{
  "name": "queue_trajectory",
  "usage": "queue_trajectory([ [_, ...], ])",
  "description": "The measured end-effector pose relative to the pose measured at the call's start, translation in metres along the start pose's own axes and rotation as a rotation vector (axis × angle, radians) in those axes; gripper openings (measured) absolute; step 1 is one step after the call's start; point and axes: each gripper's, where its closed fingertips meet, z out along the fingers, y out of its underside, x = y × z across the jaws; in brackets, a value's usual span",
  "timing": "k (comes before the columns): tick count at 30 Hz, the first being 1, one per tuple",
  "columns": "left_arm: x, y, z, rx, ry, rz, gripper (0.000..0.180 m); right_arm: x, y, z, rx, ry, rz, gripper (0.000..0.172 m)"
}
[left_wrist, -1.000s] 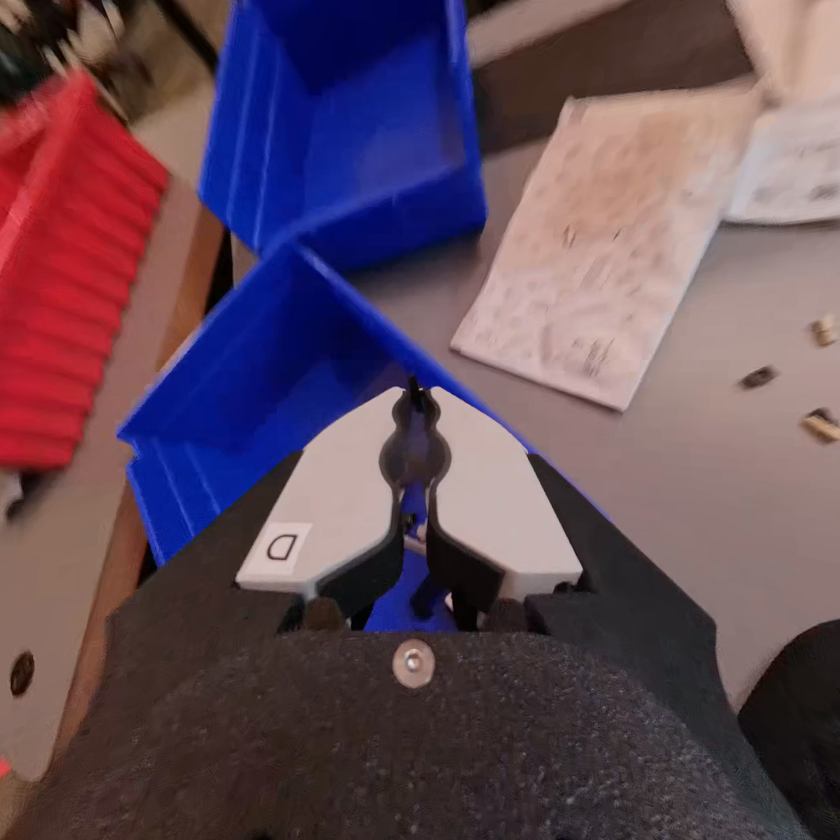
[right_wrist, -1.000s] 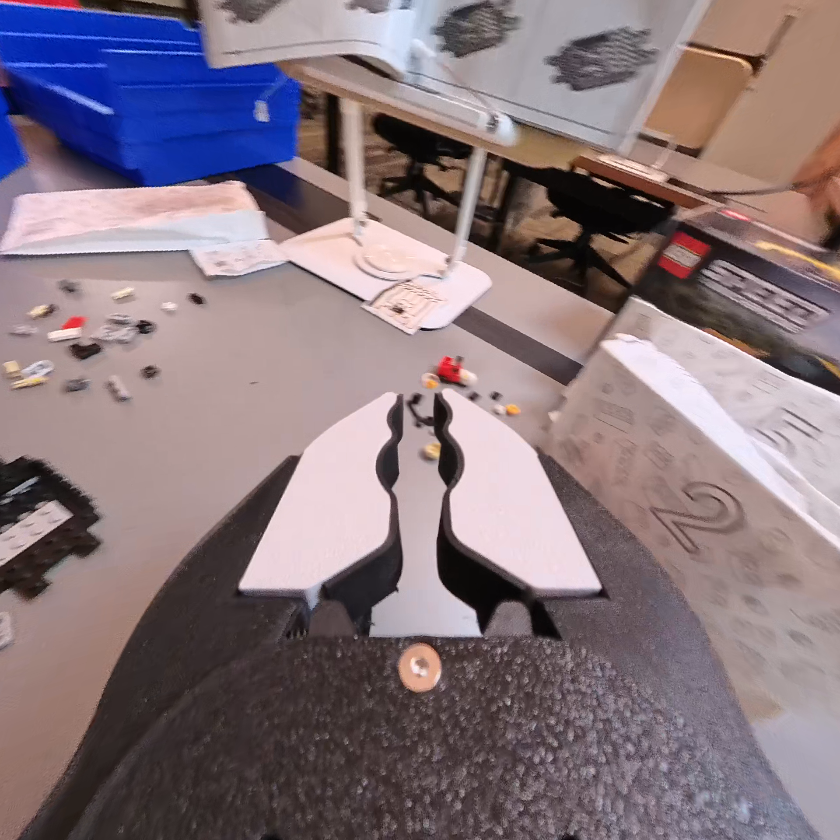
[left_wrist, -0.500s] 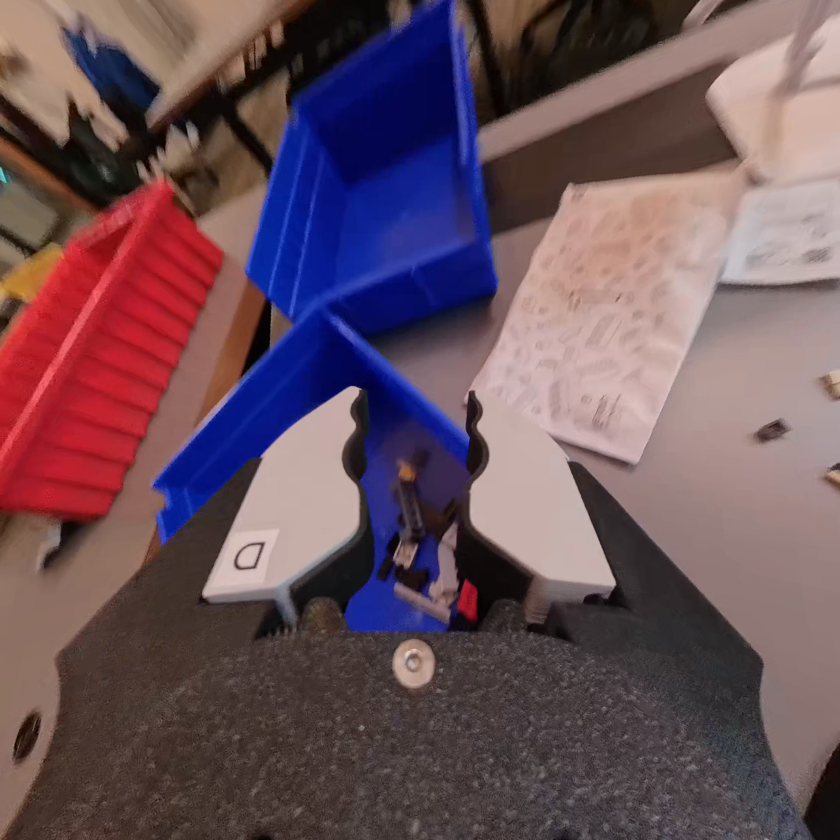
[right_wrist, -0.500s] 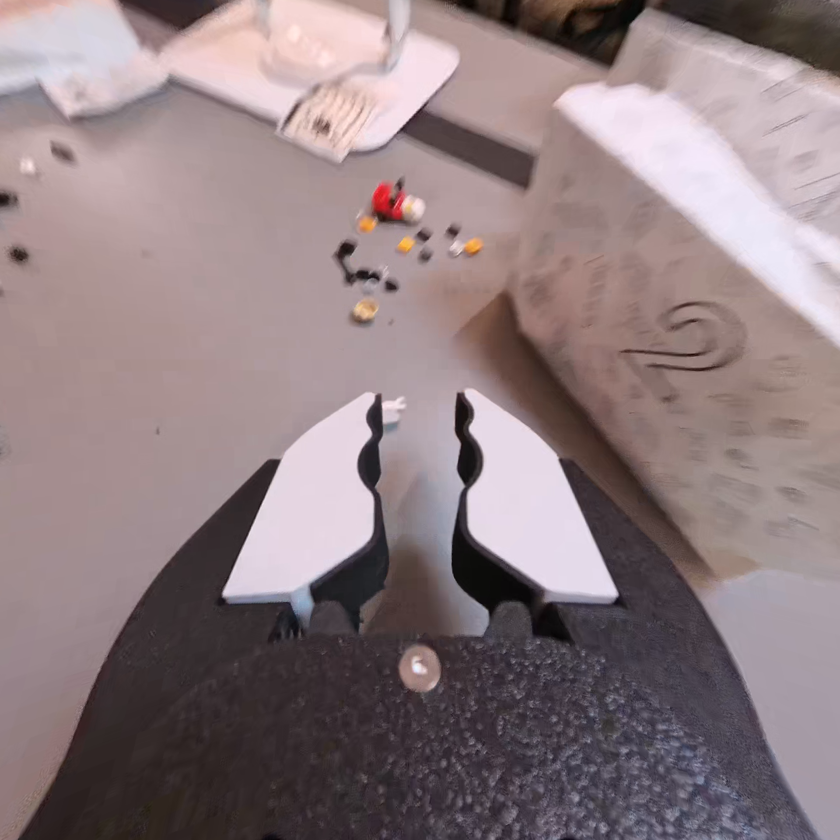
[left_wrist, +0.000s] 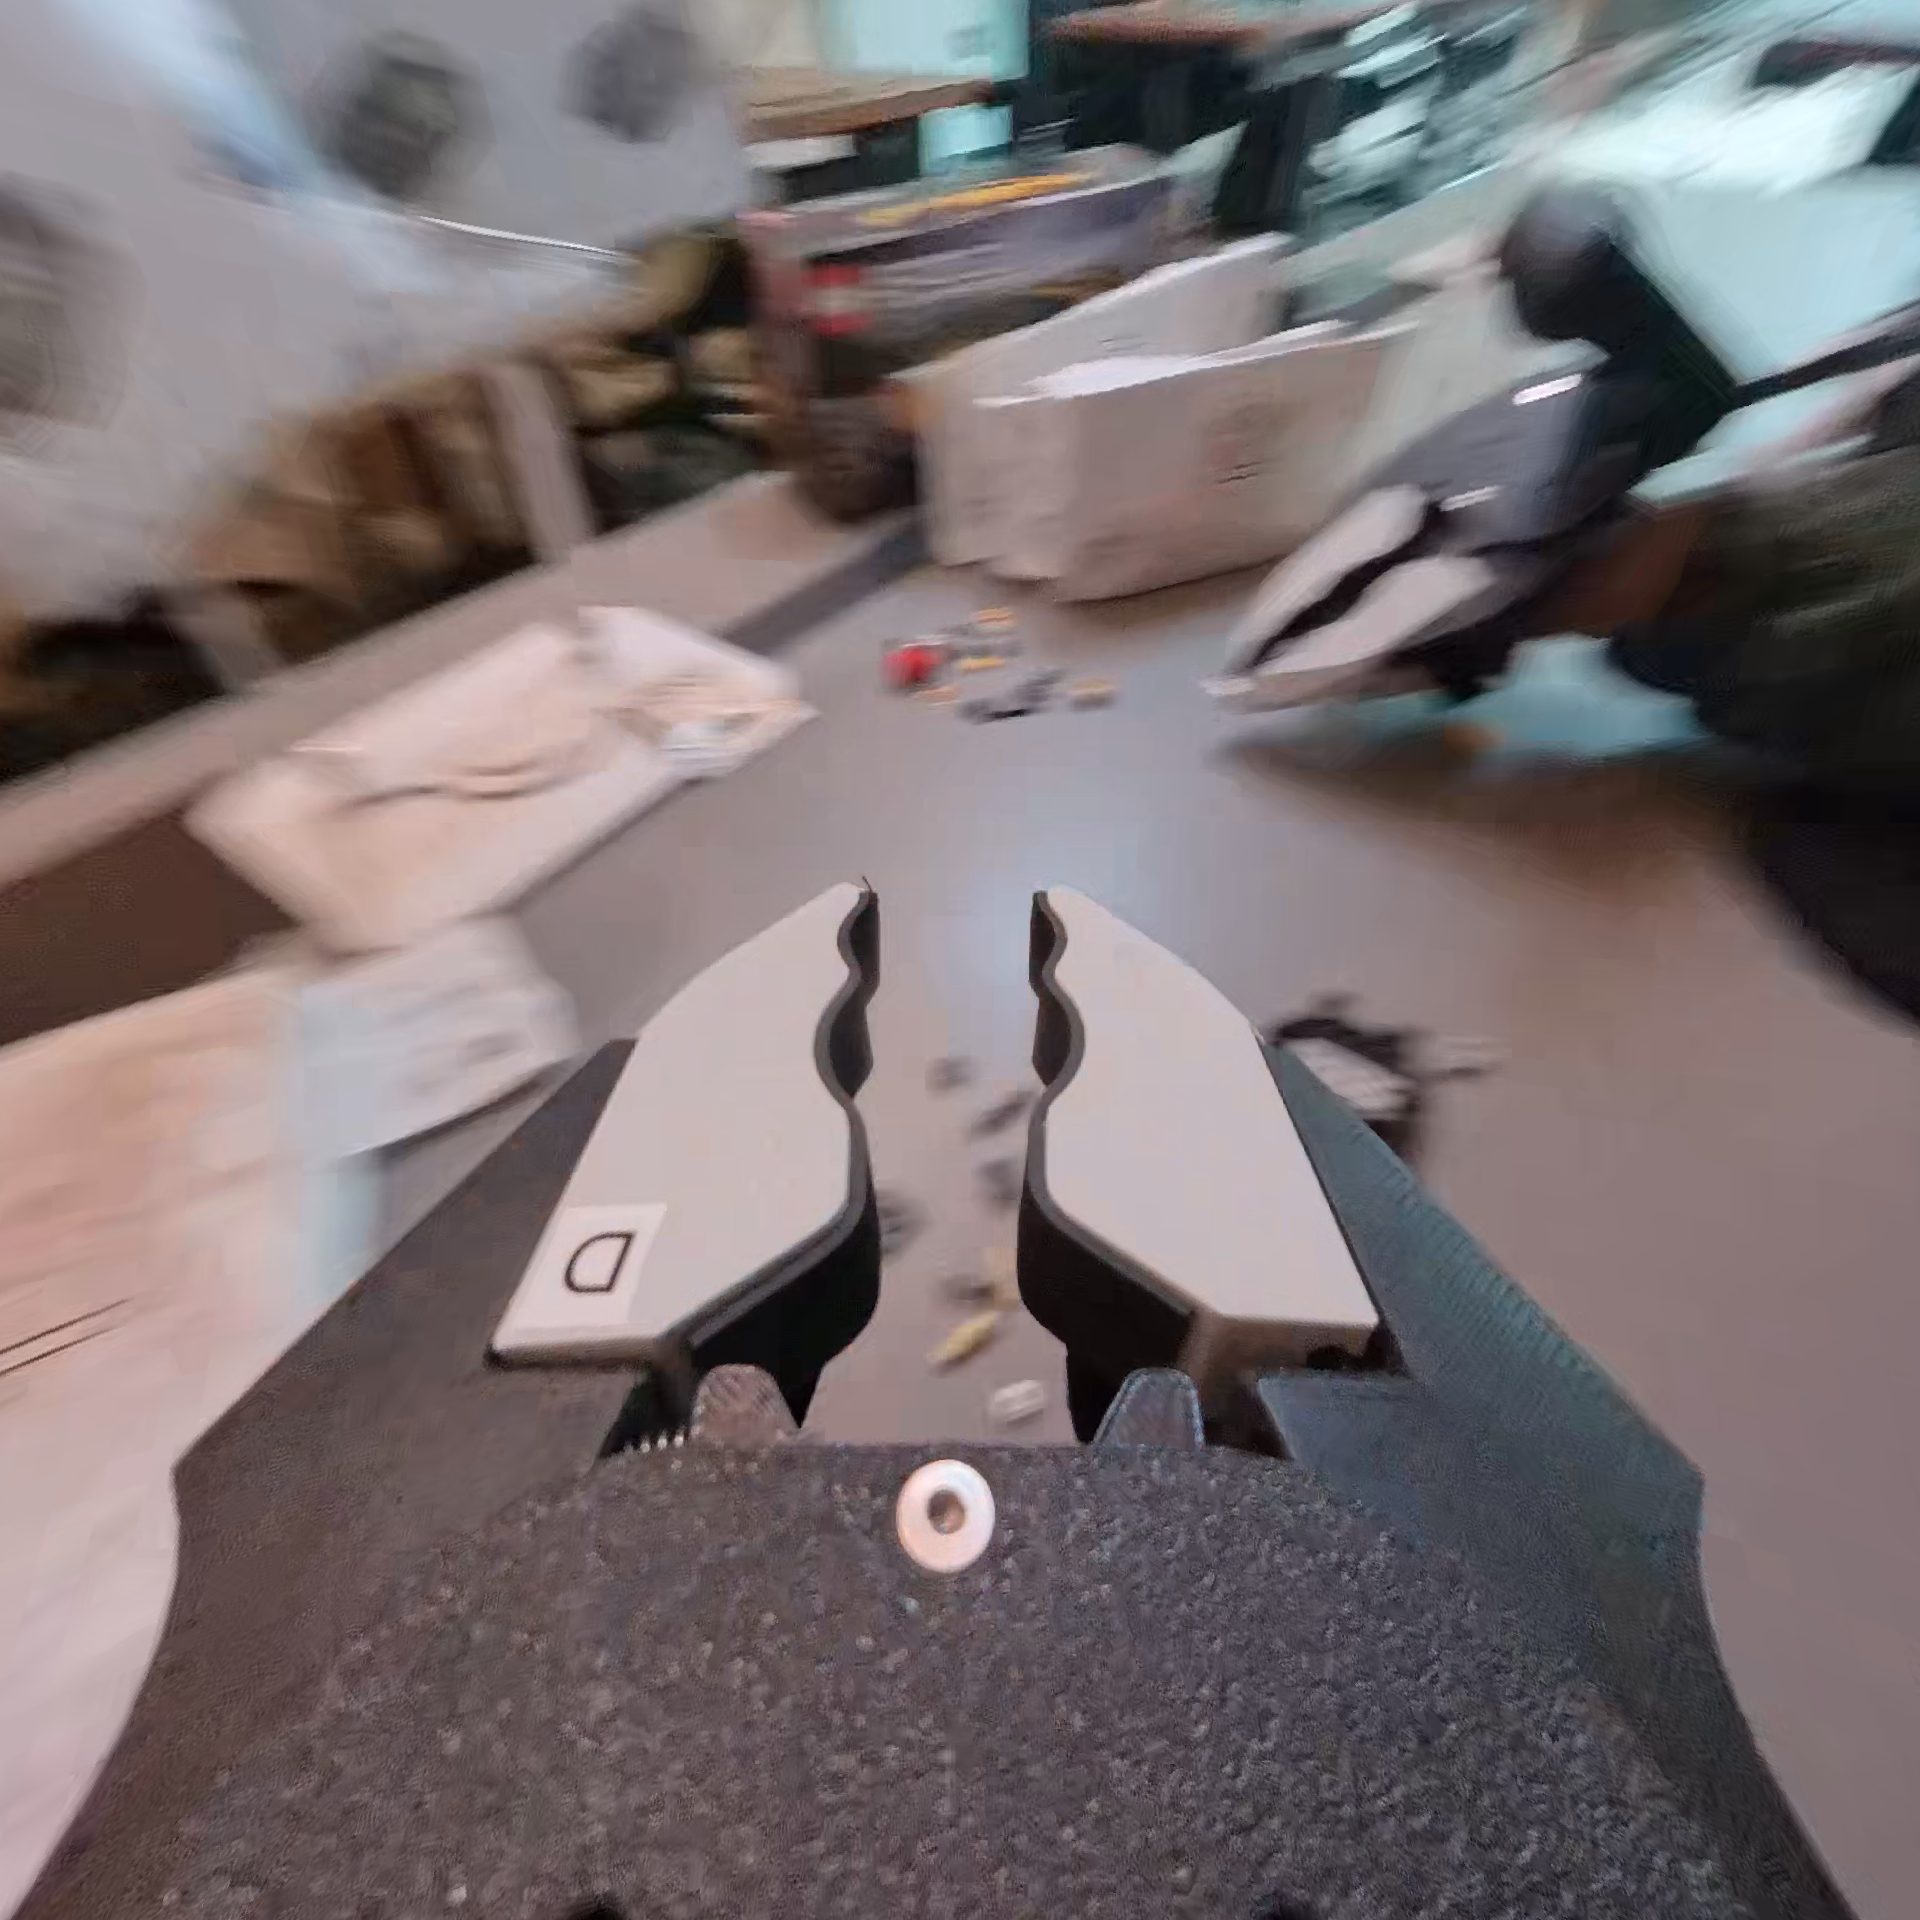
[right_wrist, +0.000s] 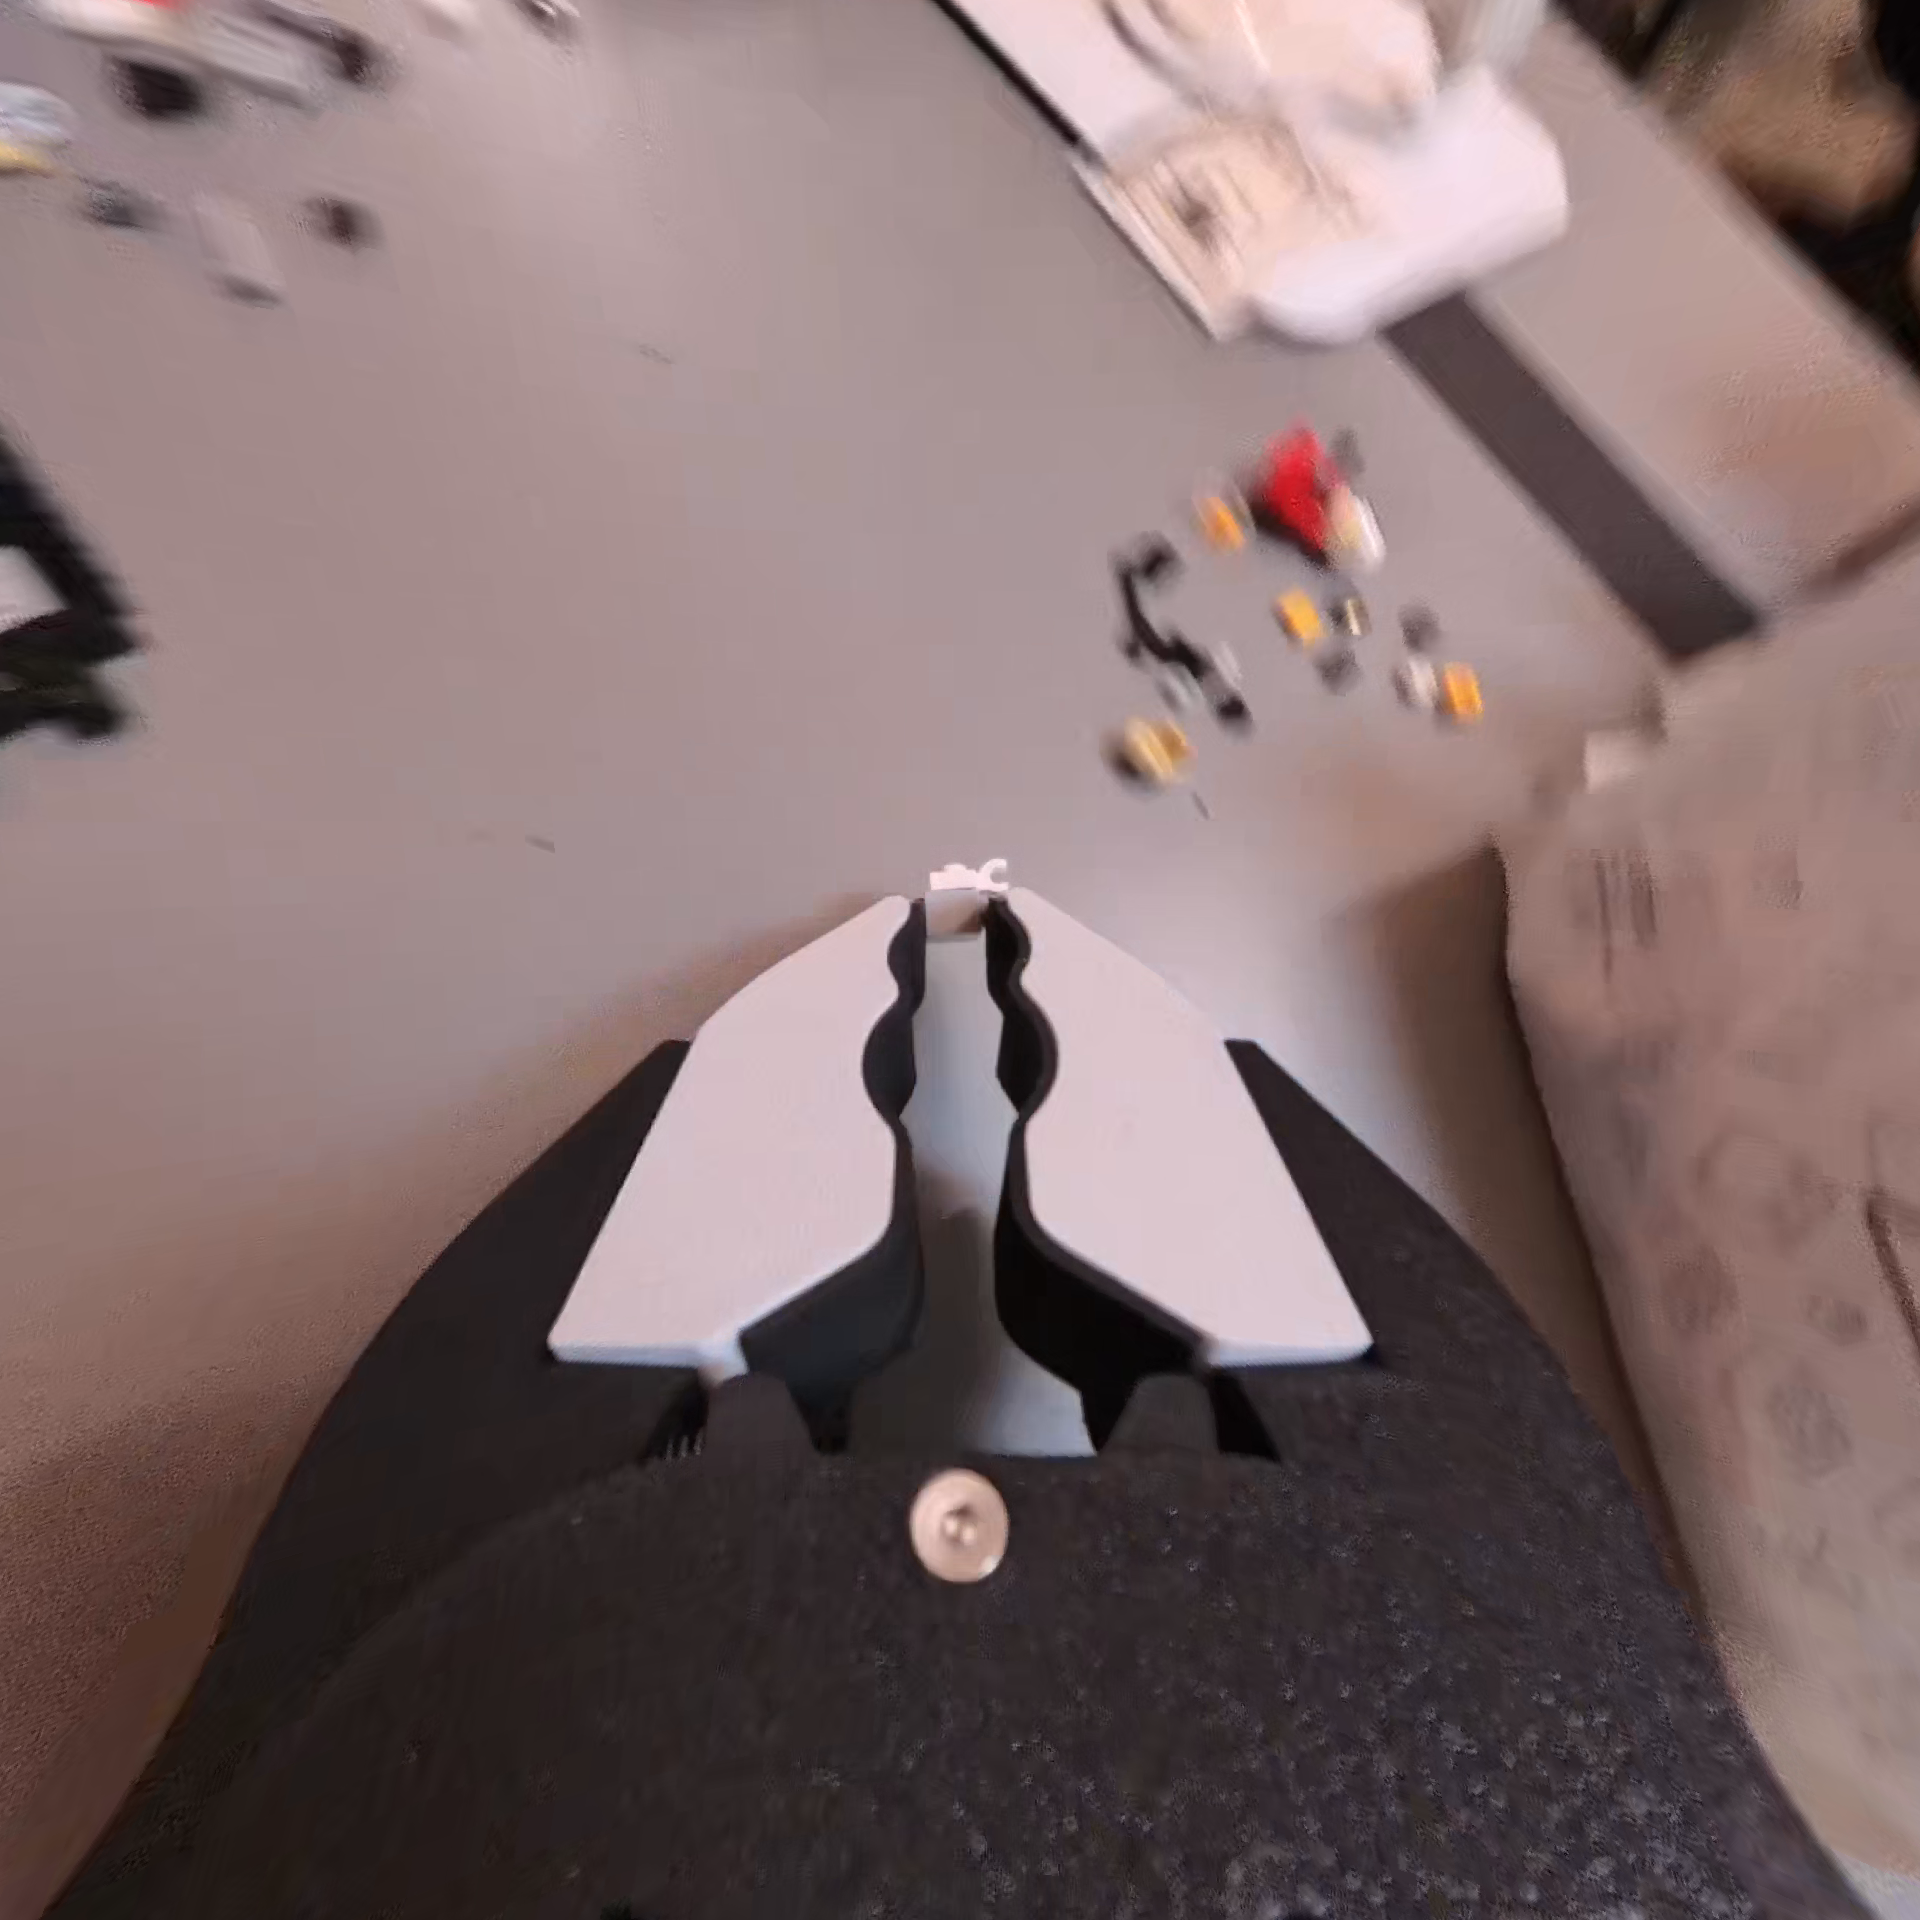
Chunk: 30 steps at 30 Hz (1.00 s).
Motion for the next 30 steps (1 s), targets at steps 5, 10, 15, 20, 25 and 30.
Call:
queue_trajectory([
  [5, 0.080, 0.017, 0.036, -0.013, 0.411, -0.098, 0.028, -0.095, -0.075, -0.020, 0.317, -0.255, -0.245, 0.011],
  [10, 0.115, 0.018, 0.038, -0.004, 0.569, 0.034, 0.028, -0.164, -0.102, -0.036, 0.426, -0.480, -0.329, 0.011],
  [15, 0.137, 0.027, 0.031, -0.043, 0.667, 0.102, 0.018, -0.186, -0.104, -0.040, 0.439, -0.555, -0.361, 0.011],
  [20, 0.136, 0.030, 0.031, -0.081, 0.630, 0.122, 0.013, -0.186, -0.102, -0.037, 0.403, -0.555, -0.340, 0.011],
  [25, 0.126, 0.022, 0.030, -0.040, 0.510, 0.234, 0.004, -0.175, -0.106, -0.034, 0.393, -0.533, -0.263, 0.009],
  [30, 0.079, -0.022, -0.005, 0.136, 0.362, 0.204, 0.000, -0.137, -0.087, -0.029, 0.338, -0.429, -0.188, 0.009],
])
